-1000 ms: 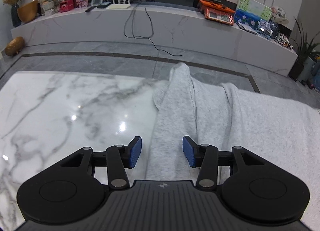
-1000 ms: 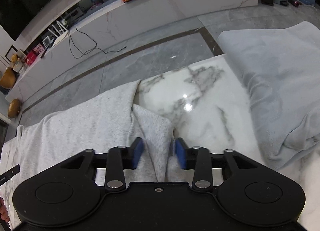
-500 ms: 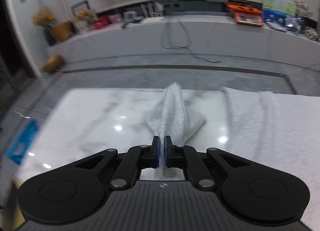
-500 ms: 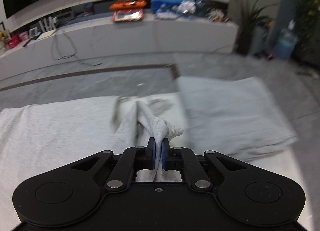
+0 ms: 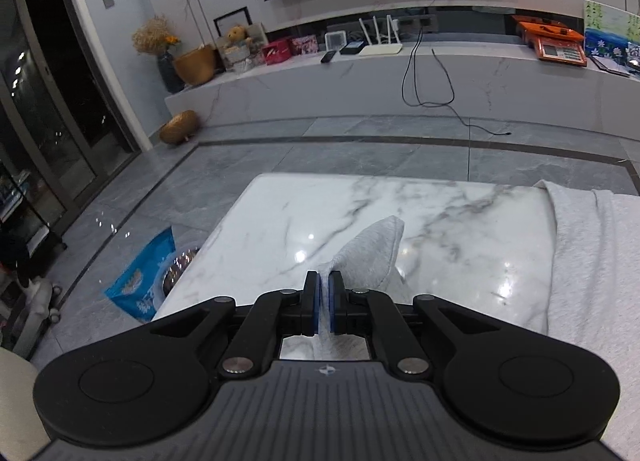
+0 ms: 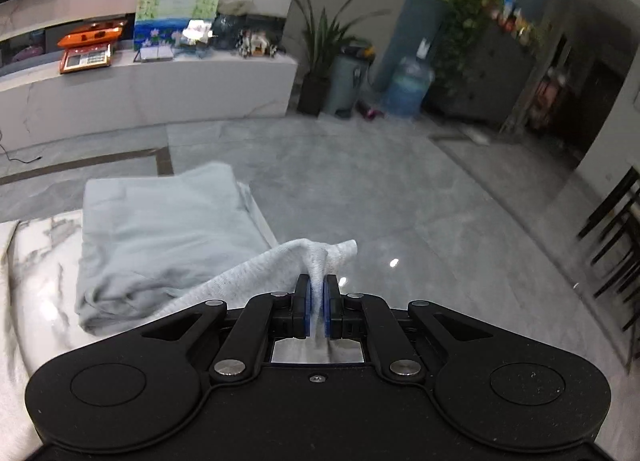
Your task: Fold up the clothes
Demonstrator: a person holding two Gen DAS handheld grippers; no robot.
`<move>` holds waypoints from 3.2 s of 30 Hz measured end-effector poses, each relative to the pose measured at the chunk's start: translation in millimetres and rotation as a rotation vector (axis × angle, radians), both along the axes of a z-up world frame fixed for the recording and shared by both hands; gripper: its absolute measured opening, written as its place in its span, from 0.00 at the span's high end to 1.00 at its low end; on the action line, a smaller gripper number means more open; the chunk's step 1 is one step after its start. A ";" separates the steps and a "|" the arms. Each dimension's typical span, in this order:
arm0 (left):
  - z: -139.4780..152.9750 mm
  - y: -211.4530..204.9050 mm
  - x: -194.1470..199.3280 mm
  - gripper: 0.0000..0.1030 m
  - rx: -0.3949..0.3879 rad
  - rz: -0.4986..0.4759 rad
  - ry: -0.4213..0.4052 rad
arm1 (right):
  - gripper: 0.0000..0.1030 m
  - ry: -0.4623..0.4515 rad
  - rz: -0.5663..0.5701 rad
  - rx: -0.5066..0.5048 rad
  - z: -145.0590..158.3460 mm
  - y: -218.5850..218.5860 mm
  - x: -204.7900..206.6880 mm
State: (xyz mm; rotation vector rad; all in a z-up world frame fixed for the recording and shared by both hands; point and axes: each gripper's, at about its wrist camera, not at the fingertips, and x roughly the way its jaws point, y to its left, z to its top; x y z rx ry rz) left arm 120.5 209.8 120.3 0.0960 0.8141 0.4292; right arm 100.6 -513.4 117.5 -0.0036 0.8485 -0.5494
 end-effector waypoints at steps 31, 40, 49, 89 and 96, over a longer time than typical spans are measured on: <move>-60.0 -86.4 -154.6 0.68 -0.450 -0.263 0.105 | 0.70 0.024 0.396 0.677 -67.6 177.6 -127.2; -72.8 -96.5 -144.2 0.68 -0.516 -0.221 0.138 | 0.69 0.055 0.206 0.727 -90.7 183.2 -104.0; -81.9 -89.1 -146.5 0.68 -0.549 -0.206 0.153 | 0.99 0.029 0.172 0.771 -92.6 159.8 -126.2; -84.7 -89.2 -191.6 0.96 -0.547 -0.266 0.268 | 0.99 0.137 0.170 0.754 -101.3 153.3 -212.3; -83.8 -90.7 -211.2 0.95 -0.542 -0.283 0.274 | 0.98 0.152 0.177 0.750 -100.8 151.9 -231.1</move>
